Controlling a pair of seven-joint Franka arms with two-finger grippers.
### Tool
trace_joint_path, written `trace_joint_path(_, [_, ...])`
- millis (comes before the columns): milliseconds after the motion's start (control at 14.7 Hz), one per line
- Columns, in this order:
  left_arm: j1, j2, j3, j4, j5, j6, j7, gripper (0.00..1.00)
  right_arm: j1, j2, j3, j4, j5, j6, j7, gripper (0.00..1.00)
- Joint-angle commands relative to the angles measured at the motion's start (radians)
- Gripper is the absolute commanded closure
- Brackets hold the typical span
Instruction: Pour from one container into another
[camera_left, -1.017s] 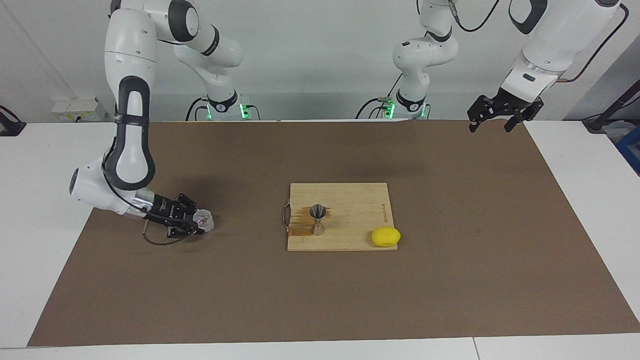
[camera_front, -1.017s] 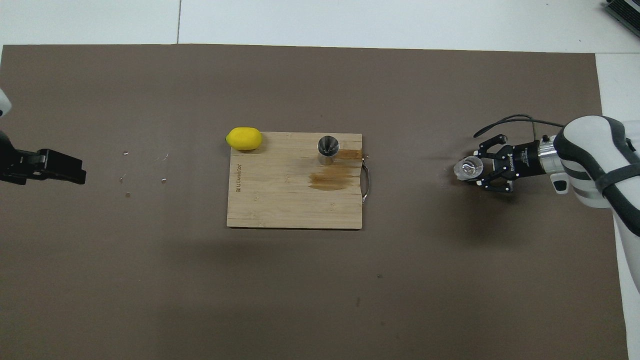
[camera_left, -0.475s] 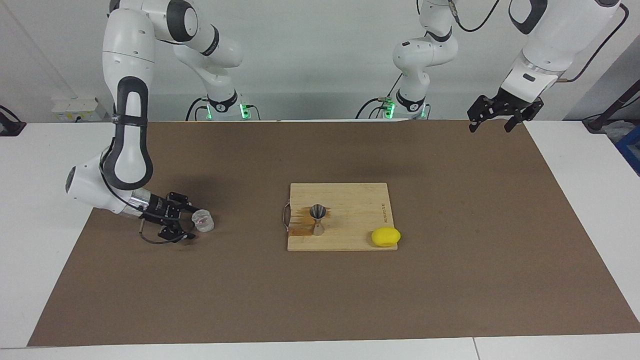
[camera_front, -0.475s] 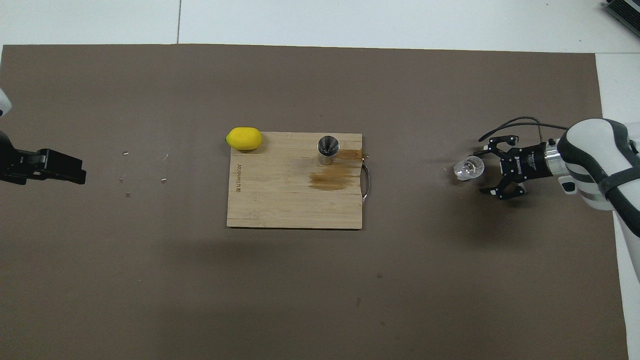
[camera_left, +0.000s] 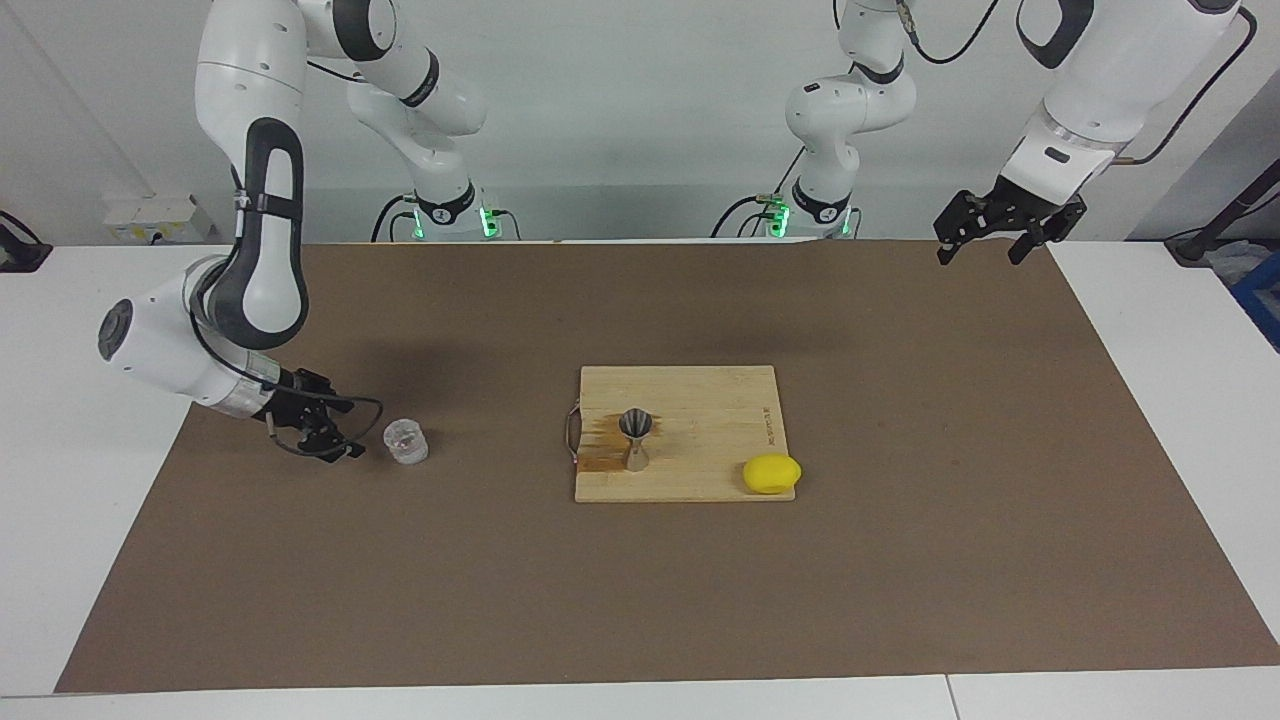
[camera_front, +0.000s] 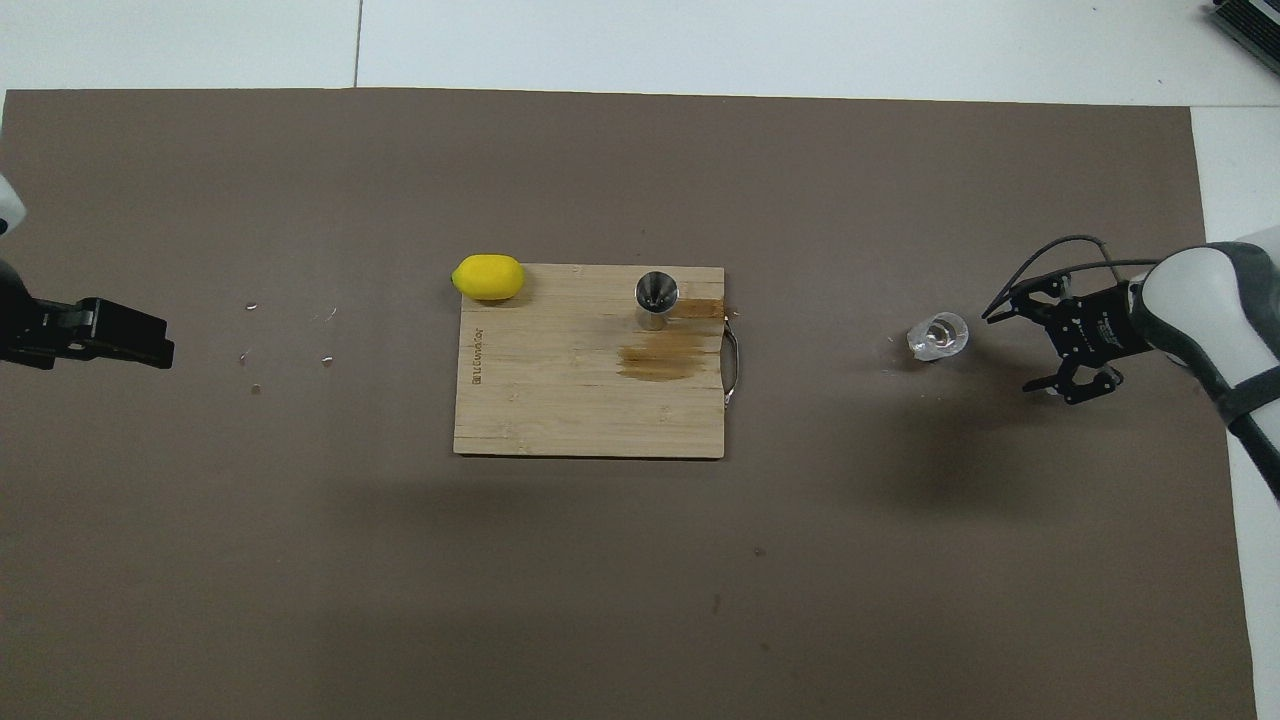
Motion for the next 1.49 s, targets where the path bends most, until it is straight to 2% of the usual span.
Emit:
trace_joint_path(0, [-0.019,-0.03,0.0,-0.036,0.003,0.032,-0.009,0.0,0.015,-0.082,0.008,-0.035,-0.107,0.005,-0.133,0.0])
trace_joint_path(68, [-0.031,-0.034,-0.003,-0.06,0.002,0.062,-0.036,0.0,0.026,-0.091,0.007,-0.032,-0.119,0.005,-0.155,0.0])
trace_joint_path(136, [-0.086,-0.054,-0.006,-0.115,0.002,0.159,-0.085,0.0,0.037,-0.108,0.007,-0.032,-0.144,0.005,-0.166,0.0])
trace_joint_path(271, [-0.181,-0.08,-0.009,-0.218,0.0,0.299,-0.272,0.0,0.098,-0.126,0.008,-0.029,-0.225,0.005,-0.165,0.0])
trace_joint_path(339, [-0.233,-0.077,-0.009,-0.238,-0.009,0.346,-0.362,0.0,0.122,-0.135,0.01,-0.029,-0.266,0.005,-0.165,0.0])
trace_joint_path(543, [-0.299,-0.039,-0.009,-0.261,-0.09,0.479,-0.502,0.0,0.196,-0.154,0.01,-0.029,-0.334,0.0,-0.165,0.0])
trace_joint_path(882, [-0.301,-0.023,-0.006,-0.249,-0.092,0.486,-0.519,0.0,0.28,-0.229,0.013,-0.036,-0.334,-0.012,-0.154,0.0])
trace_joint_path(1017, [-0.295,-0.019,-0.003,-0.234,-0.087,0.469,-0.497,0.0,0.285,-0.278,0.016,-0.035,-0.334,-0.013,-0.16,0.0])
trace_joint_path(1221, [-0.233,0.021,0.005,-0.122,-0.046,0.339,-0.255,0.0,0.285,-0.338,0.016,0.003,-0.337,-0.078,-0.169,0.0])
trace_joint_path(1424, [-0.14,0.036,0.005,-0.048,-0.035,0.237,-0.04,0.0,0.284,-0.336,0.013,0.12,-0.343,-0.197,-0.168,0.0])
